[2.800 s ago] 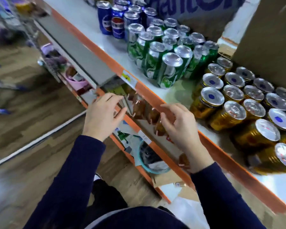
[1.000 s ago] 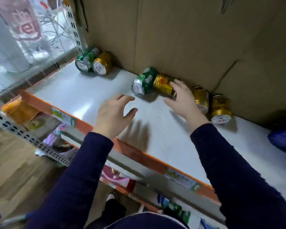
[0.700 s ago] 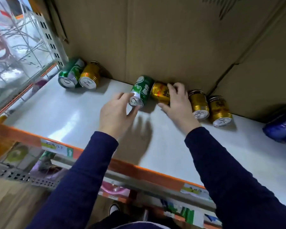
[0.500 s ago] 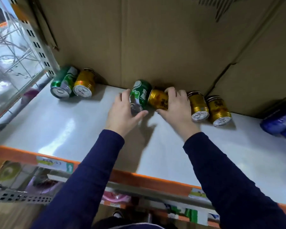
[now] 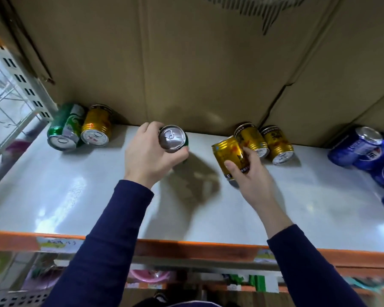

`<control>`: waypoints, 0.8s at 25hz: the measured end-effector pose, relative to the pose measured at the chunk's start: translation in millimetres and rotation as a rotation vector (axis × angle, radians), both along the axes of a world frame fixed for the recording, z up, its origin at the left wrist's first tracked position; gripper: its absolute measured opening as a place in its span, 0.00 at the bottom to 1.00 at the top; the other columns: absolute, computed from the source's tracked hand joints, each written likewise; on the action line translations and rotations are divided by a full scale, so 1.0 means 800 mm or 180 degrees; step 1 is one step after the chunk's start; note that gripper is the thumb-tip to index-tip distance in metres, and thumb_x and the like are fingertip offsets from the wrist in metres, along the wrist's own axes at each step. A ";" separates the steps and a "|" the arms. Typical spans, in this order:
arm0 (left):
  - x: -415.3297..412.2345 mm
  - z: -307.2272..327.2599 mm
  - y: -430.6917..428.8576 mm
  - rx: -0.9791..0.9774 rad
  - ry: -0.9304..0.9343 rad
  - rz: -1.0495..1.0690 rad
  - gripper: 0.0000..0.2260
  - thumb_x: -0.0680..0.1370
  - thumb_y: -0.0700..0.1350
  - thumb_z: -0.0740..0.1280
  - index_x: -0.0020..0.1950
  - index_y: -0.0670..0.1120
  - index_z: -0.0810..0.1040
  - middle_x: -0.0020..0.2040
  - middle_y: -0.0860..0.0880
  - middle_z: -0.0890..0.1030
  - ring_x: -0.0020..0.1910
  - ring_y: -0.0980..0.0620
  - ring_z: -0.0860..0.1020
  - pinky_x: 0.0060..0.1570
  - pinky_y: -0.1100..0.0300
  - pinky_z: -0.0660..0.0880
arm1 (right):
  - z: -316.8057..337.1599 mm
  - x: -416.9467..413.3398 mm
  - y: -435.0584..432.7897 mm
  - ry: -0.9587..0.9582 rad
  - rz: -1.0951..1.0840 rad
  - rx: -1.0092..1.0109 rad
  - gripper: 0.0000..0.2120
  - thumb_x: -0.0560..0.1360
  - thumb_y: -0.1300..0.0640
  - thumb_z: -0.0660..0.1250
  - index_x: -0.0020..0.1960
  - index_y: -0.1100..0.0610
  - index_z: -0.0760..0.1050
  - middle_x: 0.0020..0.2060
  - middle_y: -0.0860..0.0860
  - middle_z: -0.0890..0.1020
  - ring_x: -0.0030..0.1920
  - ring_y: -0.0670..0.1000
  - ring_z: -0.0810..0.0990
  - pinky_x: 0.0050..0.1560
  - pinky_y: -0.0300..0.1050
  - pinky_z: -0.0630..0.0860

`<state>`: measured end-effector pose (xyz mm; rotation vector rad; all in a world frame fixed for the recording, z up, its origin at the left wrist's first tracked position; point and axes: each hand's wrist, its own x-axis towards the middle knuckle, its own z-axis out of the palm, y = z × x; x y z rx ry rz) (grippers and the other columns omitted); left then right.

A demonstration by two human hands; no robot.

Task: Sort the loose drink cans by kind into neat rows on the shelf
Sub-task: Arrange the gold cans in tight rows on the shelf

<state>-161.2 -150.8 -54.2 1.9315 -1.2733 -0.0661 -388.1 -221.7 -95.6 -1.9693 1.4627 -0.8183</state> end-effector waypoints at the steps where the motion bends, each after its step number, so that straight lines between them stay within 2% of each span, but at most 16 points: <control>1: -0.002 0.004 0.001 0.0016 -0.0103 -0.0036 0.27 0.61 0.65 0.67 0.51 0.49 0.77 0.44 0.56 0.73 0.42 0.57 0.69 0.41 0.63 0.64 | 0.000 -0.007 0.006 -0.0439 0.0019 0.0232 0.27 0.74 0.46 0.69 0.69 0.51 0.64 0.55 0.50 0.75 0.45 0.37 0.74 0.35 0.22 0.69; 3: -0.007 0.002 0.001 0.0008 -0.0178 -0.0126 0.28 0.62 0.69 0.67 0.50 0.49 0.78 0.43 0.56 0.73 0.43 0.57 0.70 0.41 0.62 0.65 | -0.002 -0.025 0.014 -0.1032 0.0065 0.0571 0.30 0.72 0.53 0.73 0.67 0.48 0.61 0.58 0.48 0.75 0.51 0.38 0.76 0.41 0.28 0.76; 6: -0.020 -0.015 -0.001 -0.0150 0.0497 -0.0407 0.26 0.66 0.65 0.71 0.55 0.49 0.76 0.47 0.55 0.75 0.46 0.58 0.73 0.44 0.66 0.66 | -0.006 -0.043 0.026 -0.0667 0.0142 0.0484 0.39 0.65 0.55 0.79 0.67 0.48 0.60 0.55 0.40 0.74 0.55 0.41 0.76 0.52 0.39 0.75; 8: -0.026 -0.030 0.003 -0.0259 0.1054 -0.0531 0.25 0.68 0.60 0.74 0.59 0.50 0.72 0.49 0.62 0.76 0.47 0.67 0.74 0.43 0.75 0.66 | -0.007 -0.044 0.031 -0.0653 0.0127 0.0455 0.39 0.64 0.56 0.80 0.68 0.50 0.61 0.56 0.43 0.76 0.56 0.45 0.76 0.56 0.44 0.74; 10: -0.028 -0.039 0.007 -0.0317 0.1247 -0.0478 0.27 0.68 0.56 0.76 0.60 0.50 0.70 0.48 0.65 0.75 0.46 0.72 0.74 0.42 0.78 0.67 | -0.003 -0.042 0.036 -0.0775 0.0167 0.0450 0.37 0.65 0.53 0.79 0.67 0.52 0.64 0.57 0.45 0.77 0.57 0.46 0.77 0.59 0.47 0.75; 13: -0.041 -0.036 0.008 -0.0307 0.1096 -0.0619 0.28 0.67 0.60 0.76 0.60 0.51 0.70 0.49 0.63 0.76 0.46 0.66 0.75 0.42 0.75 0.67 | 0.003 -0.053 0.039 -0.0824 0.0145 0.0359 0.33 0.66 0.49 0.78 0.65 0.53 0.67 0.56 0.45 0.78 0.57 0.44 0.77 0.58 0.44 0.75; 17: -0.089 -0.021 0.014 -0.0442 0.1114 -0.0892 0.27 0.64 0.65 0.72 0.57 0.56 0.70 0.46 0.67 0.76 0.45 0.75 0.74 0.39 0.79 0.68 | 0.007 -0.099 0.050 -0.0954 -0.0058 0.0279 0.30 0.66 0.53 0.79 0.63 0.51 0.68 0.53 0.42 0.79 0.52 0.36 0.78 0.48 0.28 0.73; 20: -0.148 -0.013 0.015 -0.0425 0.1276 -0.1102 0.28 0.62 0.69 0.70 0.56 0.58 0.70 0.46 0.66 0.78 0.47 0.70 0.77 0.38 0.76 0.71 | 0.009 -0.160 0.057 -0.1164 -0.0309 0.0224 0.32 0.66 0.56 0.79 0.64 0.52 0.68 0.53 0.43 0.80 0.51 0.36 0.79 0.47 0.29 0.74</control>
